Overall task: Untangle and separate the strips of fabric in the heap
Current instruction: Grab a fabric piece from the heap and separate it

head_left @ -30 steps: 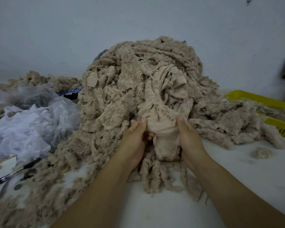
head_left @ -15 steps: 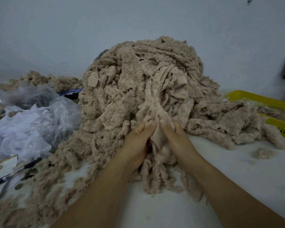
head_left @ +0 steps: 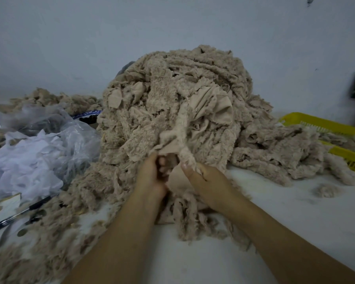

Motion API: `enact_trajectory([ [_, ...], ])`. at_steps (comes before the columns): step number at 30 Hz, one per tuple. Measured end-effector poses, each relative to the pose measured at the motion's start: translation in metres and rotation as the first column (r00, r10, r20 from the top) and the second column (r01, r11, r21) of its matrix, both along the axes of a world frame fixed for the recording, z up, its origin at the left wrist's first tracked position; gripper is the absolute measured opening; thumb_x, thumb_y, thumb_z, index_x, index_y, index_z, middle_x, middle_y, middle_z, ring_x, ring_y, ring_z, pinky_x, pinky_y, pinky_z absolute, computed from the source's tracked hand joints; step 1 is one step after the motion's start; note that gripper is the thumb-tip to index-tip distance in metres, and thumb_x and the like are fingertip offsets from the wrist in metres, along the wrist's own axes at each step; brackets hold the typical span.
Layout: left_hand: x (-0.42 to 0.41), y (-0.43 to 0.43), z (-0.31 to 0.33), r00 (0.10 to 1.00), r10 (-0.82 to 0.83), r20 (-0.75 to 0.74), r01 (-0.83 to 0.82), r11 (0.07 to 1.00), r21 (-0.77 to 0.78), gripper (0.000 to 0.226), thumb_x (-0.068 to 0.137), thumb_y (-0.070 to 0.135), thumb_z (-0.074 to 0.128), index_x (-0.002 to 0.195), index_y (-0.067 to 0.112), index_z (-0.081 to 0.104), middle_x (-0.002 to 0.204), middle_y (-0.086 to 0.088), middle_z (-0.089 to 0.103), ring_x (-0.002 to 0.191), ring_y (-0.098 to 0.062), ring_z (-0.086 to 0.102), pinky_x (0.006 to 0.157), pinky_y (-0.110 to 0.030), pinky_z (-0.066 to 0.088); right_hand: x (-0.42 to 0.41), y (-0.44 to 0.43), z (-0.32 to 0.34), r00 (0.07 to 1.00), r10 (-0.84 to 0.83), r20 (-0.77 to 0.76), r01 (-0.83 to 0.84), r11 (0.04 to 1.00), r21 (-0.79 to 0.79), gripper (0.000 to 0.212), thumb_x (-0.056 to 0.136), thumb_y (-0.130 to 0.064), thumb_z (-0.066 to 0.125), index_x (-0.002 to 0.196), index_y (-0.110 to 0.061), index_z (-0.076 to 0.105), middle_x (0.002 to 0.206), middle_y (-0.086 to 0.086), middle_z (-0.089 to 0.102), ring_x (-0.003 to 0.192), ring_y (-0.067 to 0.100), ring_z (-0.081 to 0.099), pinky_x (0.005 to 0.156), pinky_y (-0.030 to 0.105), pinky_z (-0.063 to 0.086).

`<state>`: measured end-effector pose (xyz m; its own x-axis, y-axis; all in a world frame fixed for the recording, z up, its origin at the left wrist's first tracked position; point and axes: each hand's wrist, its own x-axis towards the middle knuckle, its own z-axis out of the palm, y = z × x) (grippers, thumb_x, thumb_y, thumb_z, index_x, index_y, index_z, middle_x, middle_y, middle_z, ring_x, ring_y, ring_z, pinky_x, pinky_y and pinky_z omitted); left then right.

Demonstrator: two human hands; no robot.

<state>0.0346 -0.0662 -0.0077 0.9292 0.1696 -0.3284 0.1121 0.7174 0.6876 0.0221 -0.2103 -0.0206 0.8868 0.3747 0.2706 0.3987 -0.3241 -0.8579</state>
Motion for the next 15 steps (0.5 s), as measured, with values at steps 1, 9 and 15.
enact_trajectory([
  [1, 0.002, 0.005, 0.000, 1.000, 0.016, 0.000, -0.016, 1.000, -0.019, 0.036, 0.106, 0.031, 0.041, 0.074, 0.016, 0.050, 0.051, 0.005, 0.047, 0.040, -0.006, 0.037, 0.044, -0.017, 0.028, -0.001, -0.001, 0.000, 1.000, 0.004, -0.020, -0.004, 1.000, 0.031, 0.053, 0.095, -0.060, 0.045, 0.068, -0.014, 0.048, 0.056, -0.006, 0.052, 0.052, 0.013, 0.048, 0.054, 0.030, 0.041],
  [9, -0.018, -0.011, 0.007, 0.893, -0.450, 0.007, 0.432, 0.861, 0.268, 0.054, 0.084, 0.052, 0.068, 0.113, 0.006, 0.074, 0.112, -0.017, 0.073, 0.102, -0.027, 0.072, 0.081, -0.034, 0.061, 0.002, -0.002, -0.005, 0.964, 0.124, -0.236, -0.087, 0.983, 0.162, 0.042, 0.075, -0.087, 0.044, 0.095, -0.060, 0.069, 0.101, -0.023, 0.073, 0.099, -0.003, 0.067, 0.079, 0.010, 0.052],
  [15, -0.010, -0.001, 0.003, 0.961, -0.257, 0.097, 0.246, 0.962, 0.118, 0.027, 0.088, 0.034, 0.066, 0.081, 0.010, 0.077, 0.078, -0.008, 0.073, 0.069, -0.018, 0.072, 0.060, -0.027, 0.058, 0.010, -0.001, -0.009, 0.968, 0.069, -0.243, -0.047, 0.995, 0.092, 0.054, 0.072, -0.086, 0.041, 0.092, -0.047, 0.073, 0.090, -0.012, 0.076, 0.085, 0.004, 0.072, 0.081, 0.026, 0.055],
])
